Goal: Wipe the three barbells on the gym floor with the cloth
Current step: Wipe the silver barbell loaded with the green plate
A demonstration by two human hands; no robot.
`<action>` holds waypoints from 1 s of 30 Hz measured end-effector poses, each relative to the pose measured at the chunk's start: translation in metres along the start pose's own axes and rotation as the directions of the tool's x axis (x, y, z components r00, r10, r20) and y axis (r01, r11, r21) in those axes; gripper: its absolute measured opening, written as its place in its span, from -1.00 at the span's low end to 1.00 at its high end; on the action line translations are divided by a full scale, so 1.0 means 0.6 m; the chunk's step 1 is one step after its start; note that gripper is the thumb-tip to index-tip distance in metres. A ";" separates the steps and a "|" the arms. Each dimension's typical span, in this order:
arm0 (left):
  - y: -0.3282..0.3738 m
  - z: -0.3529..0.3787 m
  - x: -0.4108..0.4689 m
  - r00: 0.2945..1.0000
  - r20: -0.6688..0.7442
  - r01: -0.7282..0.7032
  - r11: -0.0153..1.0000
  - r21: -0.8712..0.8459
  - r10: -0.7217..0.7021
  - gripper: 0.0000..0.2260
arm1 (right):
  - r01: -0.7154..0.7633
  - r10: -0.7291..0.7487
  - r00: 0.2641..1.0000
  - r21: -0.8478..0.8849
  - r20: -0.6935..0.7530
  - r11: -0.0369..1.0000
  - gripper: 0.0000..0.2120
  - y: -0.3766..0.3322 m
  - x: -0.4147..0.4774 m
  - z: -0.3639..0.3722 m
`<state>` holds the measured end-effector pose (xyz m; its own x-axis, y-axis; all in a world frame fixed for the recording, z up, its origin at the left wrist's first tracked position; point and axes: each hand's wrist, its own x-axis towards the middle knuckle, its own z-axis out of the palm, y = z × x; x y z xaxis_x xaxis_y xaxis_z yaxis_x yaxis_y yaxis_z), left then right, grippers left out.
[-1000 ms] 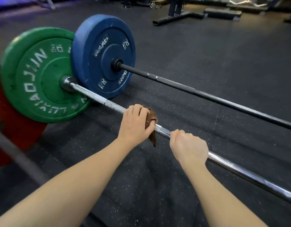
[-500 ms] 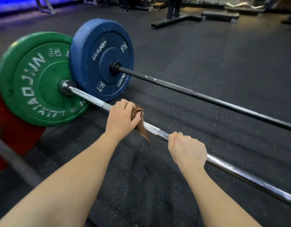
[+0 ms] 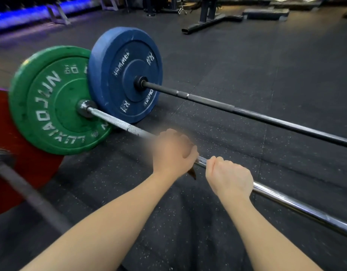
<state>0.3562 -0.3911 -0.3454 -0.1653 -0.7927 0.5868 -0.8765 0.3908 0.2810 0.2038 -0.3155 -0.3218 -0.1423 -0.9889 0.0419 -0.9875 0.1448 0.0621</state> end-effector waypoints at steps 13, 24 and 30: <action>-0.112 0.003 0.070 0.987 0.078 0.145 0.985 -0.092 -0.138 -0.77 | 0.013 -0.012 0.999 -0.049 0.038 0.999 -0.83 -0.001 -0.001 -0.003; -0.043 -0.007 0.012 0.994 0.016 0.111 0.986 -0.123 -0.110 -0.88 | -0.019 0.019 1.000 -0.047 0.011 0.999 -0.78 -0.003 0.001 0.008; -0.074 -0.008 0.016 0.999 0.018 -0.023 0.988 -0.152 0.026 -0.84 | -0.016 0.016 1.000 -0.046 0.011 0.999 -0.80 -0.002 -0.002 0.001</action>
<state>0.3955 -0.4140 -0.3485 -0.1963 -0.7902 0.5805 -0.7935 0.4759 0.3794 0.2050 -0.3143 -0.3227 -0.1593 -0.9867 0.0319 -0.9810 0.1619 0.1074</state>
